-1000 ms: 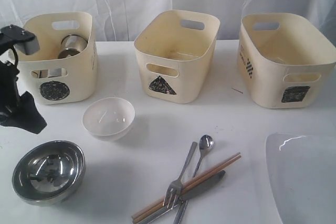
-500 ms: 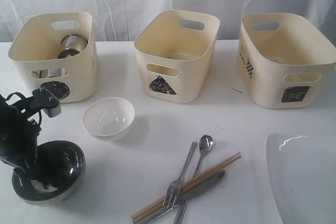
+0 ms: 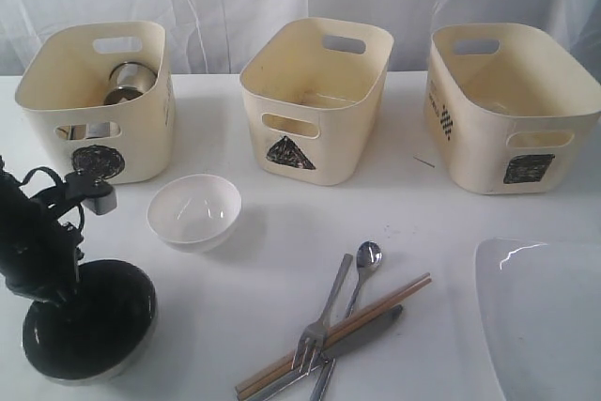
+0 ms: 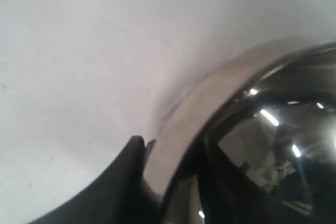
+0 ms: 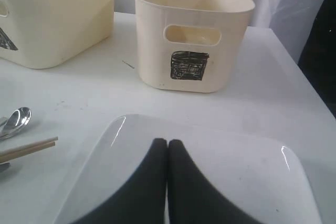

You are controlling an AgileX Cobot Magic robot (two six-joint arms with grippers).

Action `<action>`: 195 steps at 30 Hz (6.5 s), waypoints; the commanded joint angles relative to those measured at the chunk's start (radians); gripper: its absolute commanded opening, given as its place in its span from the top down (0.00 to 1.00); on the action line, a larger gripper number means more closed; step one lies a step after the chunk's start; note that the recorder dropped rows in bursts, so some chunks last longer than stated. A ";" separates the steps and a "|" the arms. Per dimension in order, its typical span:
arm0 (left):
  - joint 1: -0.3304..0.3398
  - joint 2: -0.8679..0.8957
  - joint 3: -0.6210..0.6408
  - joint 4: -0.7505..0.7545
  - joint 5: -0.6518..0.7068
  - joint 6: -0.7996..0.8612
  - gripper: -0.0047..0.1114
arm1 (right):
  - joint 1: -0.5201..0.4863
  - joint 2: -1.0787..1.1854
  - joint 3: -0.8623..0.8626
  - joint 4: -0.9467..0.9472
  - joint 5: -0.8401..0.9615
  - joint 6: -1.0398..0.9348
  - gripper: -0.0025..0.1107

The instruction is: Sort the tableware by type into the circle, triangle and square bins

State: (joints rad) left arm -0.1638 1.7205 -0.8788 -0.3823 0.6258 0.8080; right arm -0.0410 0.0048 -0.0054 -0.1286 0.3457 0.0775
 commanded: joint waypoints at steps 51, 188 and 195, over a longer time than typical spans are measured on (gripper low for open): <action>0.072 0.055 -0.461 0.323 -0.904 -0.556 0.43 | -0.001 -0.005 0.005 -0.002 -0.003 0.006 0.98; -0.058 -0.173 -0.333 -0.064 -1.221 -0.255 0.43 | -0.001 -0.005 0.005 -0.002 -0.003 0.006 0.98; -0.058 -0.399 -0.317 -0.282 -0.532 -0.066 0.95 | -0.001 -0.005 0.005 0.000 -0.003 0.006 0.98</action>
State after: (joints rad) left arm -0.2222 1.3510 -1.2068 -0.6326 -0.1728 0.6570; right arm -0.0410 0.0048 -0.0054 -0.1286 0.3457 0.0775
